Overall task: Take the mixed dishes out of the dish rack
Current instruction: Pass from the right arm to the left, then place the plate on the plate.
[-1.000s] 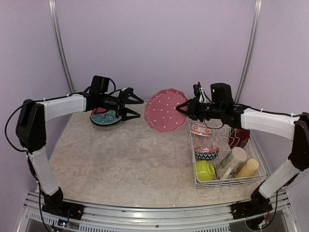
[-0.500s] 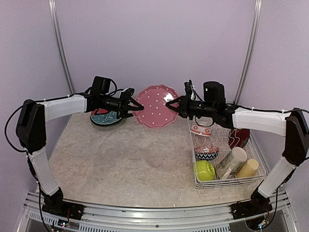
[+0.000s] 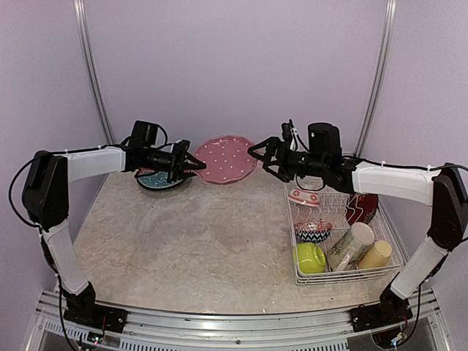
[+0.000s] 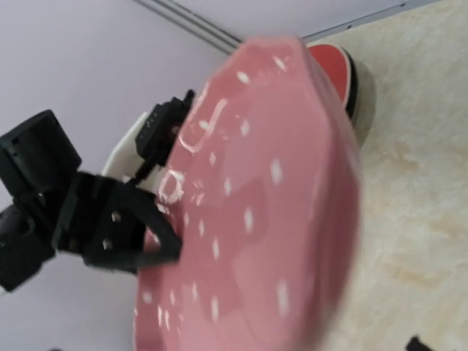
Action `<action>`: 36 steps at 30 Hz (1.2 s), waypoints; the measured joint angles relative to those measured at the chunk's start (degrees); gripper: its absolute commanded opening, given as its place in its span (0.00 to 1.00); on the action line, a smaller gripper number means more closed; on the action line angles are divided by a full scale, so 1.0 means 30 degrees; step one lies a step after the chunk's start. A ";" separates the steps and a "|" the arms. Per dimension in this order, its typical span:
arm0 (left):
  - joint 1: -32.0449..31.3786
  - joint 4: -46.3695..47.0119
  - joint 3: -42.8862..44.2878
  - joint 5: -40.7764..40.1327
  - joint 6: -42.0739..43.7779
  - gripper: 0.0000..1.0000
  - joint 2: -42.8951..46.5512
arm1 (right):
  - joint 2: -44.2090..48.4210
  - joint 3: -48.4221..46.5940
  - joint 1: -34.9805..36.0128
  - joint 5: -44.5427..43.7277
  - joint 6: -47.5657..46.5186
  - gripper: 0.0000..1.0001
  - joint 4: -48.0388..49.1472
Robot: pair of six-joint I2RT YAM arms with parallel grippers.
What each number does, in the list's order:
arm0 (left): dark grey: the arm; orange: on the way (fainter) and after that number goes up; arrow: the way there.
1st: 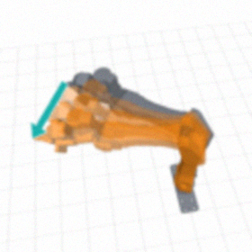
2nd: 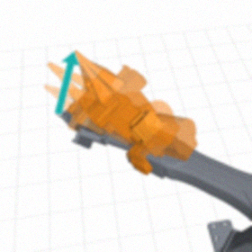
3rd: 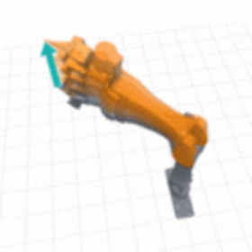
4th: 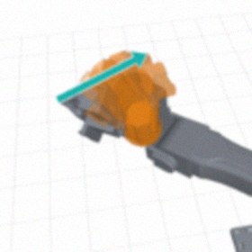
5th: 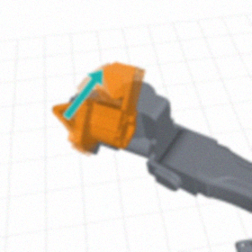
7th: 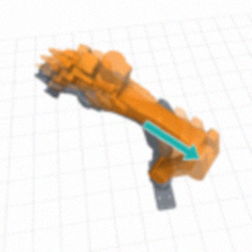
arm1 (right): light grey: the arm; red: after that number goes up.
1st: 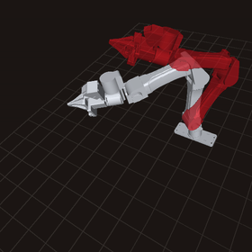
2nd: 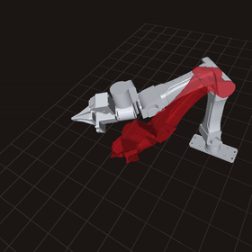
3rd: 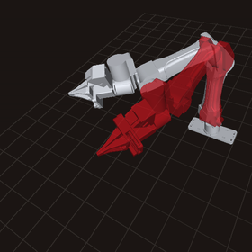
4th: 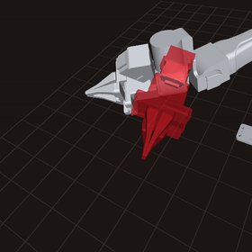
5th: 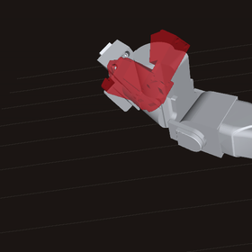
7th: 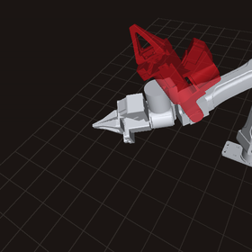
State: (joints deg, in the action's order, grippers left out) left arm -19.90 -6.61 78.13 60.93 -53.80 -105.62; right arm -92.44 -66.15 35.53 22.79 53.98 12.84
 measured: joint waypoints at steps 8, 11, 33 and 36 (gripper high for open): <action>0.2987 -0.2922 0.0102 -0.2368 0.0590 0.00 0.0000 | 0.1013 0.0044 -0.0328 -0.1719 -0.1545 1.00 -0.2208; 0.4656 -0.4539 0.0452 -0.3665 0.1035 0.00 0.0000 | 0.1916 0.0146 -0.0474 -0.2448 -0.2127 1.00 -0.3082; 0.8757 -0.7701 0.3082 -0.6149 0.3424 0.00 -0.3359 | 0.9289 0.1989 -0.0882 -0.6688 -0.5275 1.00 -0.8444; 0.8750 -0.7810 0.3483 -0.6135 0.3563 0.00 -0.3920 | 1.0295 0.2353 -0.0940 -0.7096 -0.5493 1.00 -0.8699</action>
State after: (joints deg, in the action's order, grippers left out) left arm 6.35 -30.04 88.58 42.52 -43.11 -117.38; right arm -61.56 -59.09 32.71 1.50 37.50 -13.26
